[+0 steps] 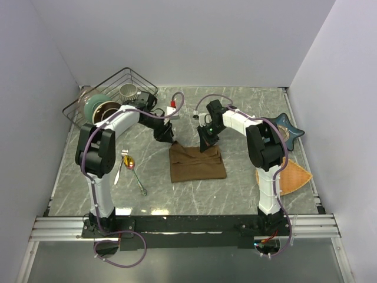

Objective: Fold the napkin into a case and place the utensils inside
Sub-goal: Smooth out the 2/3-rectangle-folded napkin at the center of the board.

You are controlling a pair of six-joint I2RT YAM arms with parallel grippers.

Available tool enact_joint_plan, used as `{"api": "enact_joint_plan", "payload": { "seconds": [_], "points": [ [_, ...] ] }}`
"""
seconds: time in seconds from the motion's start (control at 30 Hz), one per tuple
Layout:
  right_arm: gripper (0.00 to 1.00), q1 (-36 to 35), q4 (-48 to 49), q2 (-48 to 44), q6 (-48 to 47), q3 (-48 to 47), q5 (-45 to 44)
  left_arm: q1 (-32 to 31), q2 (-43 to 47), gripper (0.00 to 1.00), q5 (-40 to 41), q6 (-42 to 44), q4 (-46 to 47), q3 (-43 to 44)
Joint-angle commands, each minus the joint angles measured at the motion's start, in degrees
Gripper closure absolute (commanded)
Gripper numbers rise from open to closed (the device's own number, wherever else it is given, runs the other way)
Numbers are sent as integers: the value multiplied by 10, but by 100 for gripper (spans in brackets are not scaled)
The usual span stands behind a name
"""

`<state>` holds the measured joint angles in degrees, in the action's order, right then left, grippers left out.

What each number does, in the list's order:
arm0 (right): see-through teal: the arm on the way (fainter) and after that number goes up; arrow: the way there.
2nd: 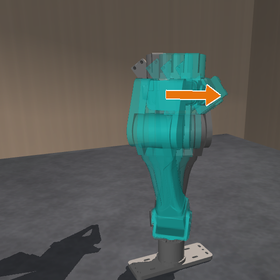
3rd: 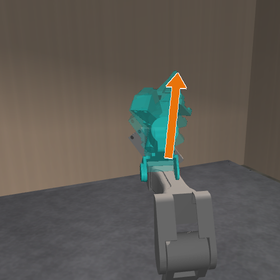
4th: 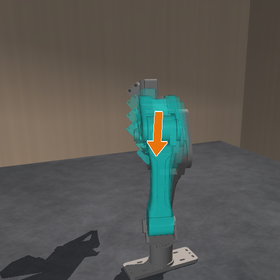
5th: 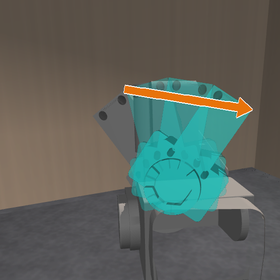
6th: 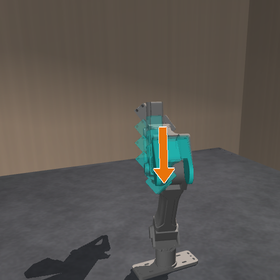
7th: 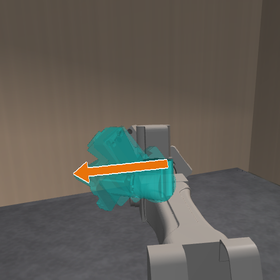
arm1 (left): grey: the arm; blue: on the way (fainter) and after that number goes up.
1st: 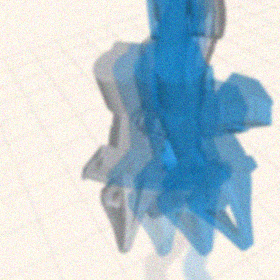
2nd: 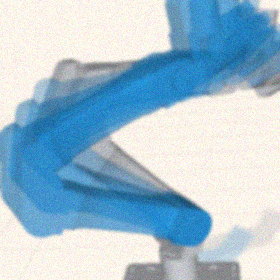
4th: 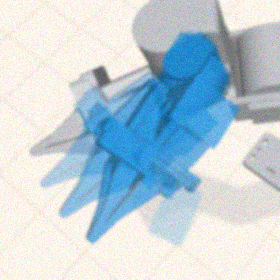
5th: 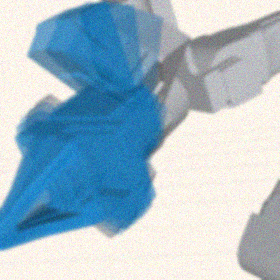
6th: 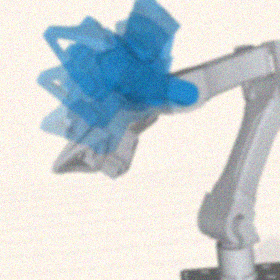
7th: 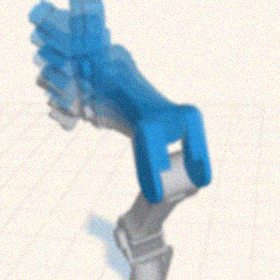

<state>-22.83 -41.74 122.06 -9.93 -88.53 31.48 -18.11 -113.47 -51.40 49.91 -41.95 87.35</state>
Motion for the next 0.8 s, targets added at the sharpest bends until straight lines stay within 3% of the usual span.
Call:
{"api": "enact_joint_plan", "payload": {
  "seconds": [0.0,0.27,0.57,0.77],
  "points": [
    [100,0,-9,4,20,8,-9,-18,-7,53,-24,89,-48,27],
    [100,1,-12,14,26,-5,-13,-39,-11,60,4,131,-48,14],
    [100,1,-19,27,26,-20,-13,-46,-3,59,24,147,-21,4],
    [100,1,-19,30,28,-24,-13,-46,0,52,25,152,-8,12]
  ]
}}
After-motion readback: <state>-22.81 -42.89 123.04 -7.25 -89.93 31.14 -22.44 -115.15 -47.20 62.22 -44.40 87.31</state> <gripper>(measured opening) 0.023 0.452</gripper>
